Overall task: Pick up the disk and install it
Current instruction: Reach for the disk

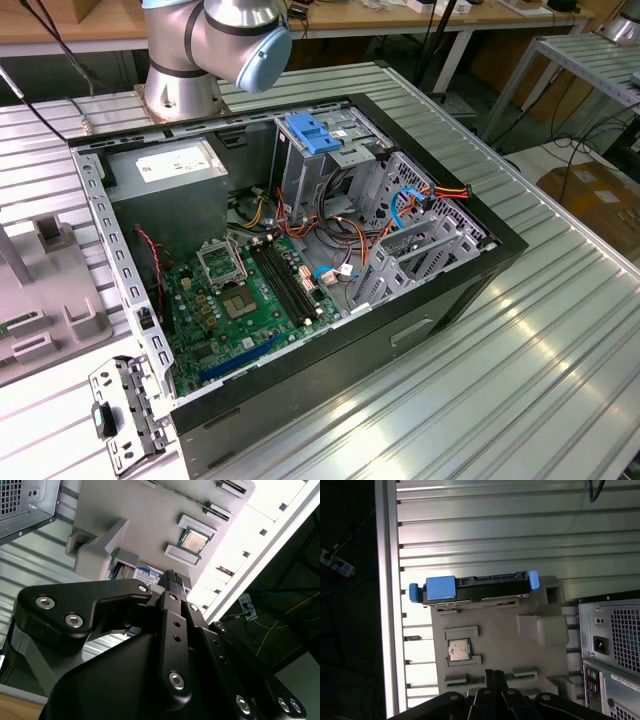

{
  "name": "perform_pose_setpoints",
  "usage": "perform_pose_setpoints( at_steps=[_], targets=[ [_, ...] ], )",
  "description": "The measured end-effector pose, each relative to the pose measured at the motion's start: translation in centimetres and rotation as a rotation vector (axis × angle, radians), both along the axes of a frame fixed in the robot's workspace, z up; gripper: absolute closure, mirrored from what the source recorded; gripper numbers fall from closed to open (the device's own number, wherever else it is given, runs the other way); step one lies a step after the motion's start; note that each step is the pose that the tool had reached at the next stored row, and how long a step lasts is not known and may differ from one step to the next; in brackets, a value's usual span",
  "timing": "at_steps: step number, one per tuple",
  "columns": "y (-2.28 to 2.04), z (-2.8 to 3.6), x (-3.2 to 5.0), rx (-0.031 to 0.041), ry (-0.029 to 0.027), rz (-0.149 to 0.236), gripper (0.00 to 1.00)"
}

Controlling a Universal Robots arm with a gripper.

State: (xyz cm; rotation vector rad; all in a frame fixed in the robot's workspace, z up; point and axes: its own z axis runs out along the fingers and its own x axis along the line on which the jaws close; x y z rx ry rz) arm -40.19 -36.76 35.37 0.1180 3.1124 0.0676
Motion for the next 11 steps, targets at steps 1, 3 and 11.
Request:
perform_pose_setpoints(
  at_steps=[1,3,11],
  targets=[
    [0.01,-0.13,-0.01,0.0,0.0,0.0,0.89],
    [0.04,-0.36,-0.03,0.0,0.0,0.0,0.89],
    [1.55,-0.97,-0.18,0.0,0.0,0.0,0.89]
  ],
)
